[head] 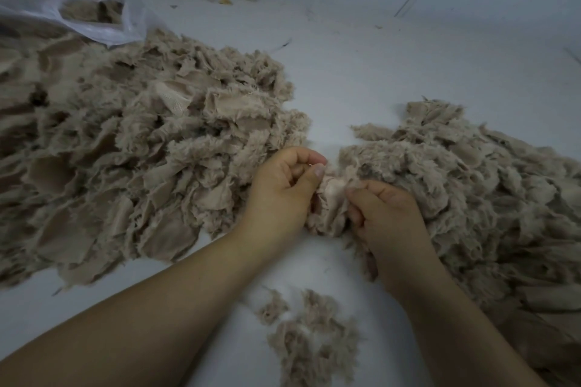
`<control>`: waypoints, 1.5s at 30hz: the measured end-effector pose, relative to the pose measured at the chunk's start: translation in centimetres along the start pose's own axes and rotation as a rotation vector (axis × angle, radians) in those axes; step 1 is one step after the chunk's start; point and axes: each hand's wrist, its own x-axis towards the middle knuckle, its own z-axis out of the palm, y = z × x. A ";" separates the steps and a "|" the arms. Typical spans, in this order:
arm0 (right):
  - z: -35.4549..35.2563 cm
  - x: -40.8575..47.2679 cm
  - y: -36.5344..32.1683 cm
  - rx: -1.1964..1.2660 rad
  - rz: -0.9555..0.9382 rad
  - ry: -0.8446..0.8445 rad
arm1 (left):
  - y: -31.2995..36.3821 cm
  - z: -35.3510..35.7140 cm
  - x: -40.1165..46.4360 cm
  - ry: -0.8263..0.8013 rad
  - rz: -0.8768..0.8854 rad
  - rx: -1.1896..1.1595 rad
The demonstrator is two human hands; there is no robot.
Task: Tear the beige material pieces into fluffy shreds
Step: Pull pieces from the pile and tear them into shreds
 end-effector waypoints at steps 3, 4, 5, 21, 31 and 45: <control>-0.1 0.2 0.3 0.003 0.024 -0.032 | 0.0 0.1 -0.1 -0.093 -0.059 0.019; -0.1 0.2 0.2 0.005 0.032 -0.041 | 0.0 0.1 -0.1 -0.109 -0.078 0.021; -0.2 0.2 0.3 0.003 0.032 -0.042 | -0.1 0.1 0.0 -0.111 -0.089 0.018; 0.4 0.3 0.9 0.115 0.053 -0.039 | 0.0 -0.1 -0.1 0.059 -0.027 -0.087; 0.0 0.2 0.4 0.089 0.043 -0.083 | 0.4 -0.7 0.5 -0.118 -0.103 -0.102; -0.1 -0.2 -0.2 0.023 0.055 -0.123 | -0.1 -1.2 1.0 0.016 -0.162 -0.087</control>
